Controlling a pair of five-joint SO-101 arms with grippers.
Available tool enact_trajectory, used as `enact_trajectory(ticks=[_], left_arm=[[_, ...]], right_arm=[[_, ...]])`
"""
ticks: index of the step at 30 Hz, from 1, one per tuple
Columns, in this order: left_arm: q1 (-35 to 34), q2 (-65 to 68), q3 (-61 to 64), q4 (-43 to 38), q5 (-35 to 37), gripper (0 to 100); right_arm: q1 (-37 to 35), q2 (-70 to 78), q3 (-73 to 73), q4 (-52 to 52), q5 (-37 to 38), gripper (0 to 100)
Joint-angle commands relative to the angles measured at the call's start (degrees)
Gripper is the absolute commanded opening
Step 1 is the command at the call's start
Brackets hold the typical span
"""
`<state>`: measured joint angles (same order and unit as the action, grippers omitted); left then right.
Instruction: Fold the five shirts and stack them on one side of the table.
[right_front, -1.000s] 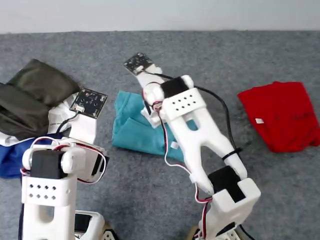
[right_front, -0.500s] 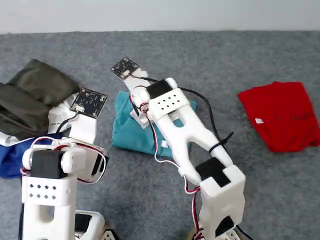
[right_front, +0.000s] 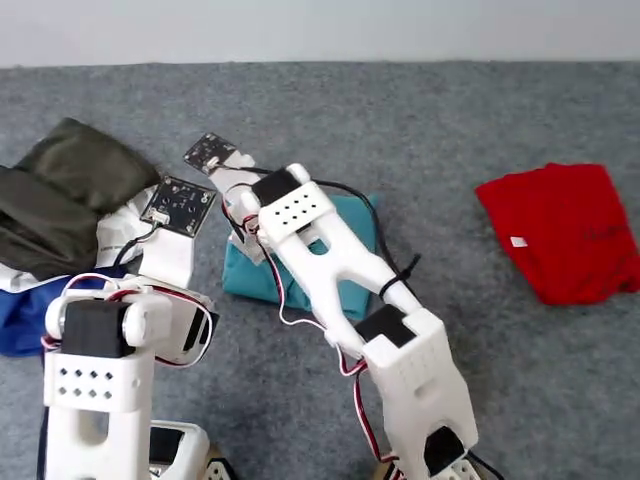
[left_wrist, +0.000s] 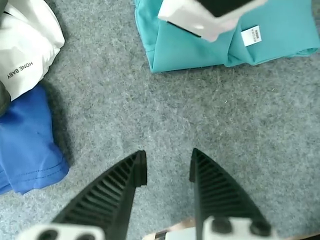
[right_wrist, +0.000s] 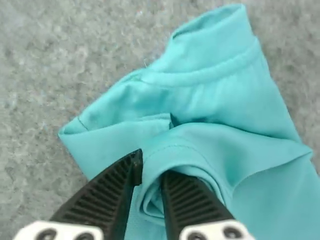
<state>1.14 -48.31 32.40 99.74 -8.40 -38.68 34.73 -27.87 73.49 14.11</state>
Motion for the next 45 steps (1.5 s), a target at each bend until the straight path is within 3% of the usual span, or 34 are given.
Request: enact_trajectory(ticks=[1,6,9,14,20,25,38,45], left_arm=[[-3.4,-0.8,-5.8,0.2,0.6,15],[-17.8,-0.7,-16.5,-0.2,2.0,15],[-22.3,-0.7,-17.9,-0.2,3.7,15],[-23.0,-0.7,-17.8,0.2,3.8,15],[-22.9,-0.7,-17.7,0.3,3.8,15],[-22.8,-0.7,-16.6,0.3,3.8,15],[-22.8,-0.7,-14.8,0.2,3.8,15],[-22.8,-0.7,-14.7,0.2,3.8,15]], right_arm=[[-0.4,0.4,-4.5,-0.4,-0.4,3.3],[-1.5,1.4,-6.5,-0.6,-0.5,23.9],[-3.5,1.7,-9.0,-0.9,-0.3,27.8],[-4.1,1.3,-17.9,5.0,-0.1,27.8],[5.1,1.4,-29.5,20.0,3.5,27.8],[7.0,2.0,-33.7,29.2,3.3,27.8],[10.6,11.1,-24.1,27.5,3.3,27.7],[10.0,16.0,-24.0,11.1,3.3,27.7]])
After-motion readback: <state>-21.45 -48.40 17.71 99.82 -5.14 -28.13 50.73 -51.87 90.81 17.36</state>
